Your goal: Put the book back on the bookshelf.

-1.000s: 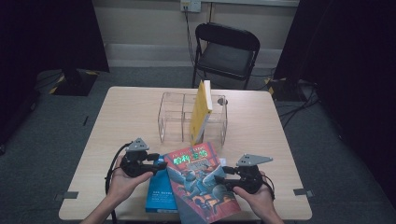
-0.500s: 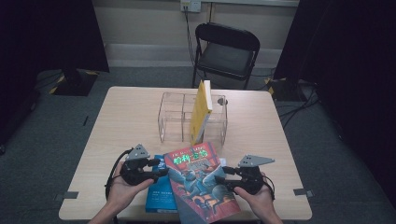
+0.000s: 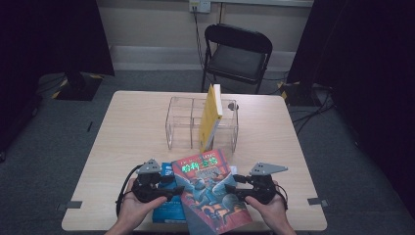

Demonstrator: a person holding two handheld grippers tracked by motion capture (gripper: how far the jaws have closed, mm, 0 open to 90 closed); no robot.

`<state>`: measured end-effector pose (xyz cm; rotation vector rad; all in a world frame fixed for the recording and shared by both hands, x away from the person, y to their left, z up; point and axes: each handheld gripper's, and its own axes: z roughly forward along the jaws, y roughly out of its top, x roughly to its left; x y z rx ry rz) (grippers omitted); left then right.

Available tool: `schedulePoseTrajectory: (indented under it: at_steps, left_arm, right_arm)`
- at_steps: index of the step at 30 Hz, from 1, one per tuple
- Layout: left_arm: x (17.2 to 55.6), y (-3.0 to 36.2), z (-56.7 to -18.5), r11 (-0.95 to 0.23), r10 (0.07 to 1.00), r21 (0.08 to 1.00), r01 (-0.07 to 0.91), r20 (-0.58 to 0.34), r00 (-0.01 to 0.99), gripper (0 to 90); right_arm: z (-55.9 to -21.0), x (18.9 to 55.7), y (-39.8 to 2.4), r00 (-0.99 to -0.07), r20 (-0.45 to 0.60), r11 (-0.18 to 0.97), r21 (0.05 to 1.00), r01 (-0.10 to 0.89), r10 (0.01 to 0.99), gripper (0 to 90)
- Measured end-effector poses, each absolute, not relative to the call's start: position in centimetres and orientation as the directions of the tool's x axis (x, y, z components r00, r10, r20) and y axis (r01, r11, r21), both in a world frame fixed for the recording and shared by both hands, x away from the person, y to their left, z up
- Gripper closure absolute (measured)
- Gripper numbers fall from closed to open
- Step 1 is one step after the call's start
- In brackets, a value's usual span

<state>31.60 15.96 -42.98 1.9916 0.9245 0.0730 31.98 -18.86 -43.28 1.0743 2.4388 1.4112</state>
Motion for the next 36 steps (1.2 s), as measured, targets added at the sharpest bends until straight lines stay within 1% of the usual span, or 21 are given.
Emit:
schedulePoseTrajectory:
  at_steps: [3, 6, 8, 16, 19, 22, 25, 27, 28, 30, 33, 36]
  left_arm:
    - [31.9, 15.9, -43.0, -0.302, 0.634, 0.763, 0.571, -0.286, 0.718, 40.5]
    - [32.6, 15.8, -42.8, -0.305, 0.645, 0.767, 0.565, -0.27, 0.715, 45.7]
    - [32.9, 15.6, -42.7, -0.316, 0.652, 0.763, 0.563, -0.257, 0.713, 45.6]
    - [34.5, 15.6, -42.7, -0.284, 0.679, 0.763, 0.581, -0.268, 0.684, 45.7]
    - [35.0, 15.4, -42.6, -0.297, 0.686, 0.756, 0.583, -0.256, 0.681, 45.3]
    - [35.3, 15.6, -42.7, -0.285, 0.679, 0.757, 0.587, -0.273, 0.682, 45.2]
    - [35.2, 15.8, -43.1, -0.253, 0.676, 0.762, 0.596, -0.301, 0.672, 43.8]
    - [35.0, 16.1, -43.1, -0.257, 0.66, 0.753, 0.606, -0.321, 0.679, 43.4]
    - [34.7, 16.1, -43.1, -0.252, 0.657, 0.754, 0.606, -0.326, 0.68, 43.8]
    - [34.1, 16.2, -43.1, -0.262, 0.651, 0.757, 0.599, -0.32, 0.688, 45.0]
    - [33.0, 16.3, -42.9, -0.29, 0.635, 0.757, 0.585, -0.305, 0.709, 46.0]
    - [32.5, 16.2, -42.9, -0.293, 0.636, 0.756, 0.585, -0.303, 0.71, 44.8]
  right_arm:
    - [-43.3, 31.9, -18.8, -0.733, 0.231, 0.306, 0.798, 0.518, 0.64, 47.2]
    - [-43.1, 31.6, -18.7, -0.733, 0.215, 0.318, 0.797, 0.514, 0.645, 46.0]
    - [-43.1, 31.4, -18.5, -0.729, 0.205, 0.321, 0.797, 0.511, 0.653, 45.8]
    - [-43.0, 30.9, -17.7, -0.734, 0.186, 0.337, 0.796, 0.502, 0.653, 42.6]
    - [-42.9, 30.6, -17.4, -0.735, 0.184, 0.343, 0.793, 0.503, 0.652, 42.5]
    - [-42.9, 30.4, -17.4, -0.744, 0.179, 0.352, 0.793, 0.496, 0.644, 42.6]
    - [-42.9, 30.5, -17.4, -0.748, 0.187, 0.352, 0.792, 0.498, 0.637, 42.5]
    - [-42.8, 30.7, -17.5, -0.754, 0.181, 0.355, 0.797, 0.488, 0.631, 42.4]
    - [-42.9, 30.8, -17.5, -0.746, 0.184, 0.347, 0.797, 0.494, 0.64, 40.8]
    - [-43.0, 31.4, -17.5, -0.741, 0.201, 0.335, 0.795, 0.506, 0.641, 38.9]
    - [-43.0, 32.1, -17.3, -0.728, 0.211, 0.324, 0.79, 0.52, 0.653, 39.4]
    - [-43.0, 32.7, -17.2, -0.714, 0.216, 0.31, 0.791, 0.527, 0.666, 38.2]
